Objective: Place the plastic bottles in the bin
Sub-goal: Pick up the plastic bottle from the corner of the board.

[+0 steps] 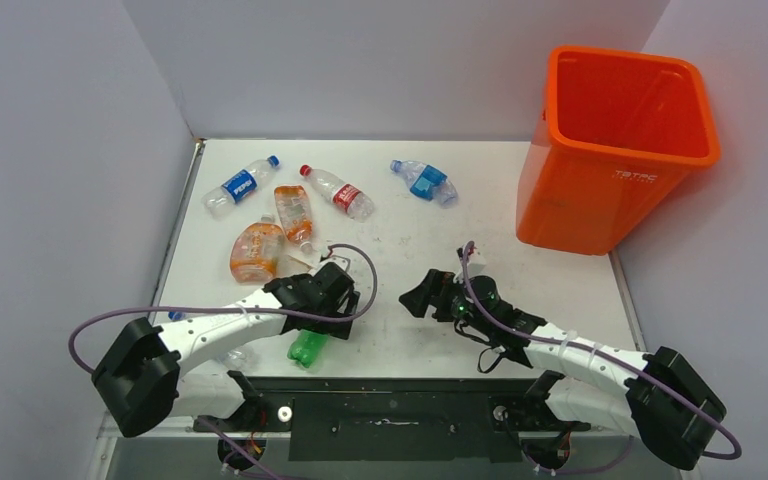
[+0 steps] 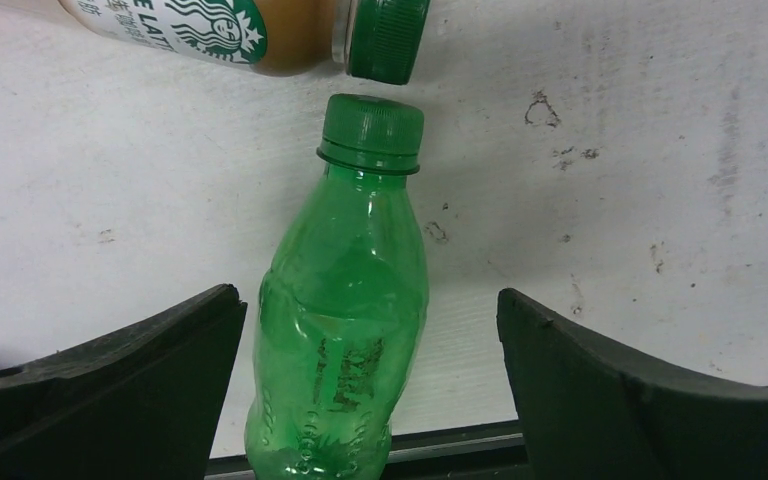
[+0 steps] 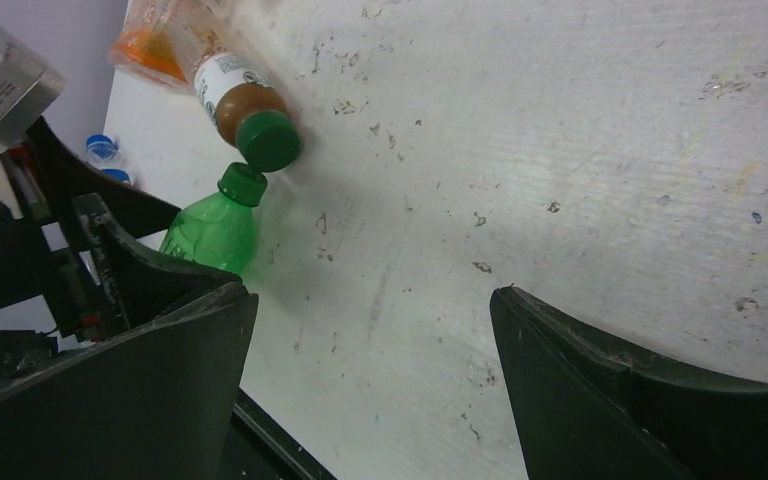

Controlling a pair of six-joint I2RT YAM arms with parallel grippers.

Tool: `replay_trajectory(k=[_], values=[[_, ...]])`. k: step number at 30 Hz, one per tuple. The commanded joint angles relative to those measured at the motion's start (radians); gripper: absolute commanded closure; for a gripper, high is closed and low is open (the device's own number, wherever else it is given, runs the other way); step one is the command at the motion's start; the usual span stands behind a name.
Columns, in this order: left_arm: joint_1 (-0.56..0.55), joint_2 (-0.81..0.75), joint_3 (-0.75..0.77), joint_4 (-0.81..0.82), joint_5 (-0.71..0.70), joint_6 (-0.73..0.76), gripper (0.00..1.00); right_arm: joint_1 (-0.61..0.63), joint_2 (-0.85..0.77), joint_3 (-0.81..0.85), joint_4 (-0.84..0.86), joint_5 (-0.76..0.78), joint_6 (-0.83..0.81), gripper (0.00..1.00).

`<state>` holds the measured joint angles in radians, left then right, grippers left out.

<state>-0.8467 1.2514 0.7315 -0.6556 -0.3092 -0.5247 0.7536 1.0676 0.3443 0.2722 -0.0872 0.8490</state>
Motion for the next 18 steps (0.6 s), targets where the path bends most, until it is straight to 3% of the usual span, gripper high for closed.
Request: replay_trajectory(k=[1, 11, 18], values=[[0.013, 0.051, 0.022, 0.005, 0.03, -0.016, 0.01, 0.028, -0.03, 0.029, 0.03, 0.012, -0.012, 0.1], [0.028, 0.12, 0.028, 0.008, 0.095, 0.0, 0.23, 0.041, -0.145, 0.071, -0.092, 0.031, -0.028, 0.1], [0.026, 0.074, 0.012, 0.019, 0.125, -0.003, 0.57, 0.043, -0.21, 0.077, -0.122, 0.019, -0.043, 0.1]])
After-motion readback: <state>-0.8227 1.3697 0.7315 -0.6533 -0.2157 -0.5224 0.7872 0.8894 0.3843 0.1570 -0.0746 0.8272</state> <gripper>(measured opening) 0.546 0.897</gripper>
